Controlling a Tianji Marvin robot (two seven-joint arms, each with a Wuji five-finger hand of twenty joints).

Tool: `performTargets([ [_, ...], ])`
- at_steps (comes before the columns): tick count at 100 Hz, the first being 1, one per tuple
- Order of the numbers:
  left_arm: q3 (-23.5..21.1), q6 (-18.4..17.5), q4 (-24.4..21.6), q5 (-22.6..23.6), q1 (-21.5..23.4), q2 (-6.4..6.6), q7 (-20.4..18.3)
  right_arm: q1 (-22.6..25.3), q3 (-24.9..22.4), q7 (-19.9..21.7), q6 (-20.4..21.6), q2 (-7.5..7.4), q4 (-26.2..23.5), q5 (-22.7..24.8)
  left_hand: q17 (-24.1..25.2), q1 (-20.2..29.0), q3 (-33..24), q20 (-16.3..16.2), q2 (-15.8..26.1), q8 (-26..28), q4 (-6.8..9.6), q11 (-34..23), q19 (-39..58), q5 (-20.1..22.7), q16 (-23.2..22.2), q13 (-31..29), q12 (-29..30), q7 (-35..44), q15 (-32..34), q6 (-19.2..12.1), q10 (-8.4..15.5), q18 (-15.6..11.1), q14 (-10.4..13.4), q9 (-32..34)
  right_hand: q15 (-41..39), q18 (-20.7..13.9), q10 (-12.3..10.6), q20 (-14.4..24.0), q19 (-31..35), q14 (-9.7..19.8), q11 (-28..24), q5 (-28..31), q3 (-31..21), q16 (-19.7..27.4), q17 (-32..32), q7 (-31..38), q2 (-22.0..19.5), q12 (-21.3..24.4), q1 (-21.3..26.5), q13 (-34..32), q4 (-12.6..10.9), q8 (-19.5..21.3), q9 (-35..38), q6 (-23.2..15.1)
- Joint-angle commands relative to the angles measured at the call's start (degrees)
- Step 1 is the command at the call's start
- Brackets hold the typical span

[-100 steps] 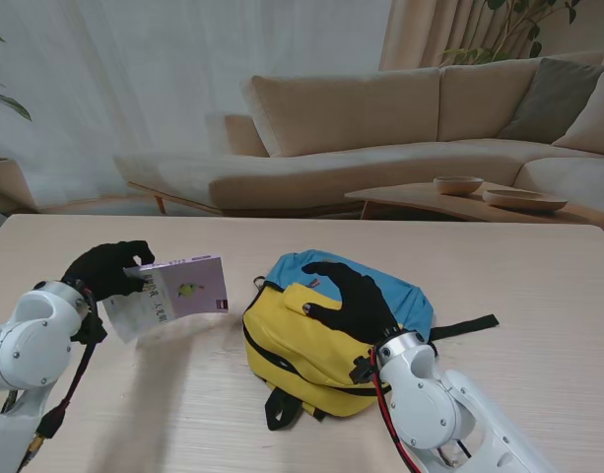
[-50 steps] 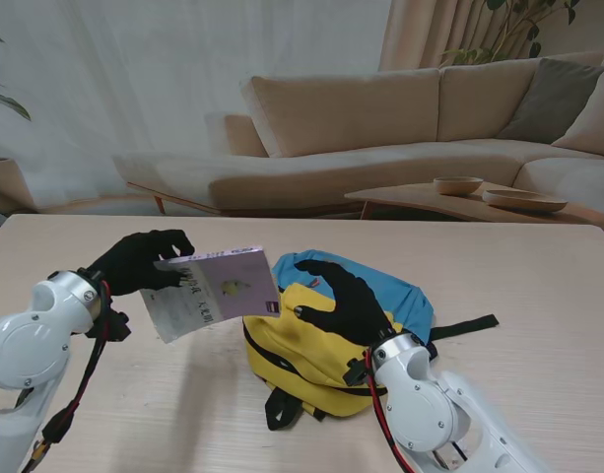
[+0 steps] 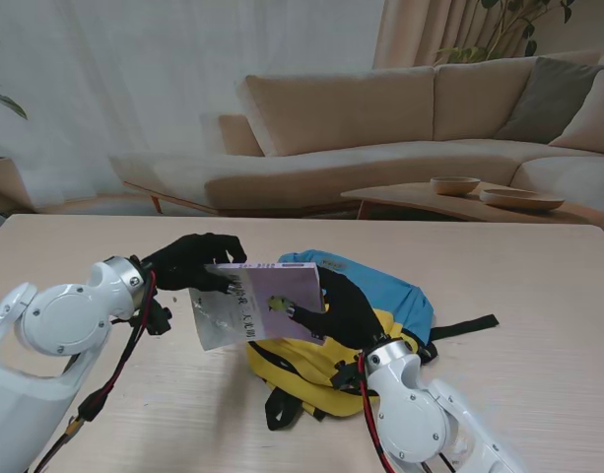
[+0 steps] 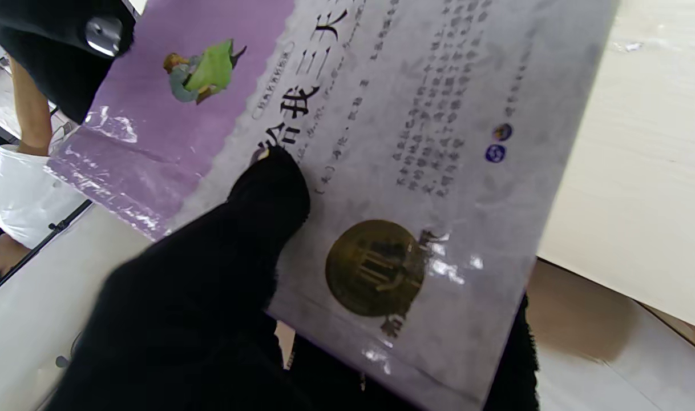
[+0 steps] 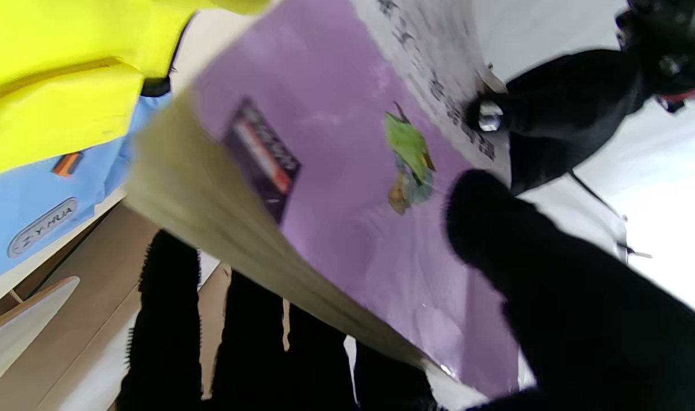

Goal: Pack books into the school bag then zip close the school bag

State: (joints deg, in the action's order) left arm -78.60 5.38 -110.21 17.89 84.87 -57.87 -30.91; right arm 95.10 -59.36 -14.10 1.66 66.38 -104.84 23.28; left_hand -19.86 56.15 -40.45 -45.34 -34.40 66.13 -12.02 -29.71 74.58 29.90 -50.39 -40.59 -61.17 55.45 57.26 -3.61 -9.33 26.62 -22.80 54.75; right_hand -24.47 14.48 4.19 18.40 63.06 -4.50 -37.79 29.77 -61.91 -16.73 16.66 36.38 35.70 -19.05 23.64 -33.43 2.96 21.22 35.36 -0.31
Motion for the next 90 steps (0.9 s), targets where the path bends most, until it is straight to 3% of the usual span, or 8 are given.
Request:
performTargets([
  [1,0.48,0.21,-0.29,-0.19,-0.50,-0.33,-1.59,0.52,0.44,0.65,1.44,1.34,0.15,-1.79,-0.25,6.08,-5.87,-1.66,4.61,5.63,5.63,-2.70,2.99,1.72,-0.51,-2.68,-0.98,6.42,2.13,-6.11,0.62,2.73,-1.16,1.40,-4.07,1.57,1.02,2.48,4.39,-1.78,-0.83,9.61,-6.92,-1.64,5.12,5.36,4.25,-0.85,4.46,-8.27,5.18,-0.74,10.28,-3.43],
  [5,0.85,0.14,0.00,-0.55,-0.94,-0.30,-1.85,0.53,0.46,0.57,2.12,1.51,0.23,-3.31,-0.13,6.11,-5.69,-1.65,4.78,5.60,5.57,-2.55,2.93,1.62,-0.45,-2.54,-0.90,6.31,1.95,-6.07,0.59,2.63,-1.17,1.28,-7.60,3.55,1.75,3.39,7.01,-3.44,-0.67,14.50,-6.85,-2.49,9.09,17.35,7.02,-0.08,11.11,-14.95,9.89,-7.31,18.95,-6.37],
  [11,1.23,0.02,0.27,-0.78,-1.30,-0.32,-1.81,0.77,0.24,1.42,2.40,1.58,-0.16,-6.42,0.07,6.27,-5.18,-1.64,5.05,5.47,5.40,-2.08,2.78,1.42,-0.30,-2.39,-0.59,5.99,1.54,-6.03,0.54,2.56,-1.20,1.05,-13.72,6.13,3.33,4.74,11.33,-5.97,-1.00,23.54,-5.83,-4.01,14.76,23.31,5.18,0.78,17.38,-23.29,10.44,-6.35,28.77,-8.47],
  [30,0.63,-0.27,-0.06,-0.40,-0.56,-0.48,-0.98,1.74,-0.85,4.92,1.44,1.31,-1.78,-11.99,2.03,8.56,0.40,-0.87,7.57,0.81,5.49,2.23,1.26,-0.99,1.35,-0.48,1.76,3.56,-2.09,-4.02,-1.54,2.15,-1.29,-0.22,-35.38,8.74,6.93,11.18,24.23,-9.61,-15.06,30.63,-5.32,-9.62,20.75,20.20,1.71,-10.84,21.99,-26.59,7.45,21.94,28.08,-10.59],
  [41,-0.30,-0.22,-0.83,-0.22,0.67,-0.49,-0.72,2.02,-1.11,4.21,1.00,1.63,-2.12,-13.21,7.55,5.34,2.09,1.94,7.51,-12.18,6.28,8.88,-2.23,-6.96,4.45,5.29,4.55,-2.94,-9.39,-0.14,-1.35,0.82,-0.74,-5.65,-39.90,8.57,7.59,13.21,26.86,-9.62,-18.67,30.99,-4.85,-11.27,20.78,20.04,0.28,-14.45,22.85,-26.45,6.77,28.63,27.04,-10.25],
  [46,-1.00,-0.43,-1.21,-0.17,1.32,-0.38,-1.10,2.12,-1.35,3.93,0.94,1.70,-2.22,-13.35,10.75,-1.36,0.30,3.96,10.05,-19.05,7.41,3.35,-4.78,-10.10,6.94,9.25,13.68,-7.04,-14.22,1.86,-1.37,-0.31,-0.15,-14.25,-41.09,8.05,7.62,13.79,27.30,-9.32,-19.67,30.81,-4.18,-11.76,20.44,19.68,-0.65,-15.57,23.08,-26.11,6.53,31.09,26.41,-10.23],
  [55,-2.18,-0.82,-1.77,-0.03,2.76,-0.55,-0.29,2.21,-1.93,3.59,0.85,1.80,-2.33,-13.65,15.69,-9.65,-0.12,6.39,12.27,-26.46,9.87,2.71,-11.09,-14.62,10.67,15.44,28.00,-14.14,-21.79,5.26,-1.03,-1.44,0.88,-23.93,-42.26,7.72,7.58,14.38,27.74,-8.99,-21.00,30.43,-3.36,-12.34,19.89,19.82,-1.89,-16.93,23.42,-25.45,6.22,34.02,25.48,-10.43],
  [90,-9.13,0.09,-3.73,-1.61,10.19,-1.83,5.28,1.66,-4.39,1.43,1.23,2.47,-1.59,-14.95,22.07,-16.55,3.98,7.81,10.63,-34.86,8.85,8.10,-22.74,-22.10,14.47,23.95,32.49,-21.19,-32.22,6.32,-0.49,-3.03,2.25,-33.64,-43.03,7.29,7.21,15.09,27.94,-8.89,-22.01,30.39,-1.96,-12.96,19.01,19.94,-2.93,-18.07,24.00,-24.49,5.83,38.05,24.51,-10.86],
])
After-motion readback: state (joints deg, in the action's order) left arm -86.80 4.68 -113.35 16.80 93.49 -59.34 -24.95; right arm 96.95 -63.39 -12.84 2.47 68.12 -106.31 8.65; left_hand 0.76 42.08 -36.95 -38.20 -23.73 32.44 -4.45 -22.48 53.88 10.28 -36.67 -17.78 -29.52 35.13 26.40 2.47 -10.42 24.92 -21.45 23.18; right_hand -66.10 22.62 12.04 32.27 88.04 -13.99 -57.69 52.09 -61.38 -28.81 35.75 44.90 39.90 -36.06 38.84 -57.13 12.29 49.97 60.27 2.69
